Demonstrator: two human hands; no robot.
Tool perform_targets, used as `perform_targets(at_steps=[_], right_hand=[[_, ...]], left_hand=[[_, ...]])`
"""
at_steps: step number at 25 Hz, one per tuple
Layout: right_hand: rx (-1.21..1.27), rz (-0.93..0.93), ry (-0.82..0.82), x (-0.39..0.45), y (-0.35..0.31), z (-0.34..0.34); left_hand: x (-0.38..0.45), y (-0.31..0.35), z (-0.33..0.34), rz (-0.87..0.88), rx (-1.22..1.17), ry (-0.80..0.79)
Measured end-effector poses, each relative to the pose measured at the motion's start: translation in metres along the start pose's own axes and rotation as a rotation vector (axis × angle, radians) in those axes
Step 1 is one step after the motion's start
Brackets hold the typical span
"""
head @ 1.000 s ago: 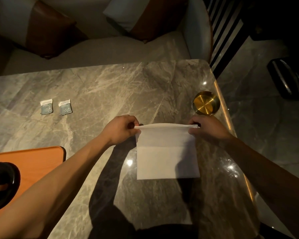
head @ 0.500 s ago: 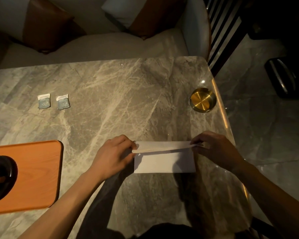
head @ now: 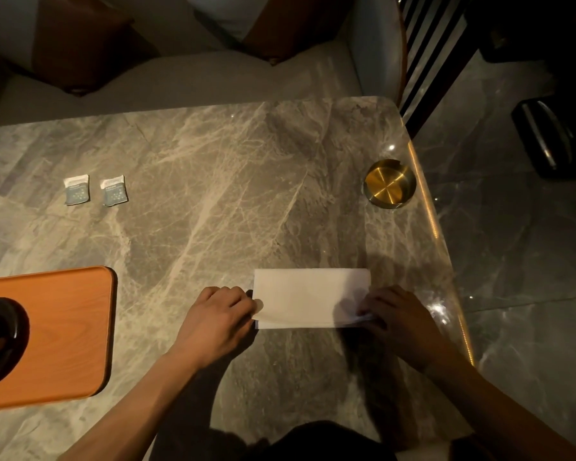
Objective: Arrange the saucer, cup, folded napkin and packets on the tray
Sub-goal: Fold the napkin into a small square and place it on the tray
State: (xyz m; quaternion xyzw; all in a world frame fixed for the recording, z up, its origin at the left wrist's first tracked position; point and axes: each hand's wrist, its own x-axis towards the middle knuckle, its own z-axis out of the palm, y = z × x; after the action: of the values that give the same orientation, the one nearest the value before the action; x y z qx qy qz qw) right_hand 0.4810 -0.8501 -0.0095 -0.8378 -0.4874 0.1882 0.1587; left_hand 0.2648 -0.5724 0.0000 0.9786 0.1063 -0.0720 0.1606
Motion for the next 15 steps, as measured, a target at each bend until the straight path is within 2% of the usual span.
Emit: perform_targets(at_steps=[7,15], right_hand=[[-0.035,0.022,-0.005,0.001,0.007,0.006],[-0.096,-0.026,-0.019,-0.002,0.010,0.011]], left_hand=[[-0.001,0.000,0.010,0.056,0.064,0.001],[-0.005,-0.003,0.022,0.084,0.022,-0.039]])
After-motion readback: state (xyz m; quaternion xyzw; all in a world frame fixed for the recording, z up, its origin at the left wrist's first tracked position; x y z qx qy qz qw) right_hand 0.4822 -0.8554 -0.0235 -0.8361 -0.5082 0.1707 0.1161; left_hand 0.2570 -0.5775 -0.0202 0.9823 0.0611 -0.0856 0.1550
